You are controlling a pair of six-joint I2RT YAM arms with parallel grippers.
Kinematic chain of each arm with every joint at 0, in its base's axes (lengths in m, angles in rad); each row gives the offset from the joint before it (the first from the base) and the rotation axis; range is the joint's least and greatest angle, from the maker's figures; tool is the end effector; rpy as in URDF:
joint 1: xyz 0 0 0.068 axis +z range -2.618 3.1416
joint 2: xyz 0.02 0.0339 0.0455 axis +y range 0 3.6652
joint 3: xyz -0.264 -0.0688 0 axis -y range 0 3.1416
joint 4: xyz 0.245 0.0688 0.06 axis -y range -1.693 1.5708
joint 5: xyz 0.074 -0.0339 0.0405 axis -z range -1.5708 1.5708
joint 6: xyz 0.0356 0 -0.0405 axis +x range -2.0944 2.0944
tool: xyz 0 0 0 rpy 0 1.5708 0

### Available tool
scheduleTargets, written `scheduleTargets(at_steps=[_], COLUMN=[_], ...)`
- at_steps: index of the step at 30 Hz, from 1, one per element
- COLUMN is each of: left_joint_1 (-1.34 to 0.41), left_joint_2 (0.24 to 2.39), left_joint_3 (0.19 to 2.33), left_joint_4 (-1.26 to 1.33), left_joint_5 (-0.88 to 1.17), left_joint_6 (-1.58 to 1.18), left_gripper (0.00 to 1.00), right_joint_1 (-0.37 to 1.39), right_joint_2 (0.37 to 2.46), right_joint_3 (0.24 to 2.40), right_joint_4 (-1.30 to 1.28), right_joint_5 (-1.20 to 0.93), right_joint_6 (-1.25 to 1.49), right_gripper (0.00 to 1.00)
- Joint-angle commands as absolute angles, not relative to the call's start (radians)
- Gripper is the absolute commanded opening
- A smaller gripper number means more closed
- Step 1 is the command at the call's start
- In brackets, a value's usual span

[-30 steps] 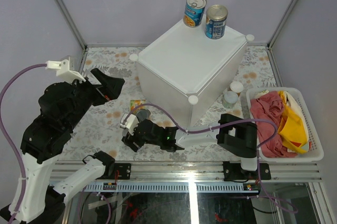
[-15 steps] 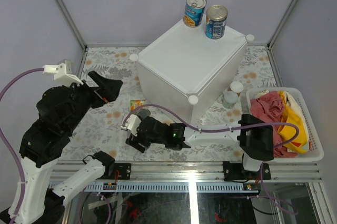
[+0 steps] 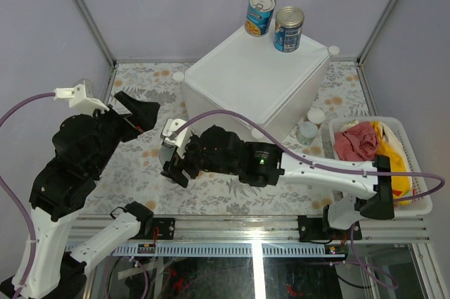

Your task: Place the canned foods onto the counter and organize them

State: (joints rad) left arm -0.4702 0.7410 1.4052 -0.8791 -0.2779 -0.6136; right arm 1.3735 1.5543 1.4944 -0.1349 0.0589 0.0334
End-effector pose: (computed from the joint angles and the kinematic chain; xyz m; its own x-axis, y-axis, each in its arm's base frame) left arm 0.0819 -0.0307 0.4669 -0.2687 -0.4846 -0.8325 0.0514 0.8558 -0.5147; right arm 0.0748 0.3637 0.4015 -0.0702 -0.1813 -0.9809 -0.9658 0.2585 0.0214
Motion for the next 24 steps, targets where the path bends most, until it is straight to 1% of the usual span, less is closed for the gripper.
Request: scheduleTargets(at_steps=[1, 9, 12, 16, 24], left_joint_1=[-0.466, -0.466, -0.466, -0.466, -0.466], left_joint_2=[0.738, 0.720, 0.718, 0.725, 0.750], left_joint_3=[1.391, 1.370, 1.363, 1.353, 1.347], left_joint_4=[-0.788, -0.777, -0.775, -0.766, -0.740], left_joint_5=[-0.318, -0.342, -0.339, -0.319, -0.262], left_joint_6=[-0.623, -0.630, -0.630, -0.623, -0.587], left_gripper=[1.00, 1.00, 1.00, 1.00, 1.00], right_joint_1=[1.381, 1.377, 1.343, 1.244, 0.990], right_joint_2=[1.456, 1.462, 1.472, 1.499, 1.620], right_joint_3=[1.670, 1.863, 1.930, 2.024, 2.176], right_joint_4=[-0.102, -0.193, -0.219, -0.255, -0.300], right_joint_5=[0.085, 0.251, 0.295, 0.293, 0.197], right_joint_6=[0.005, -0.094, -0.123, -0.120, -0.097], right_gripper=[0.00, 0.00, 0.00, 0.00, 0.00])
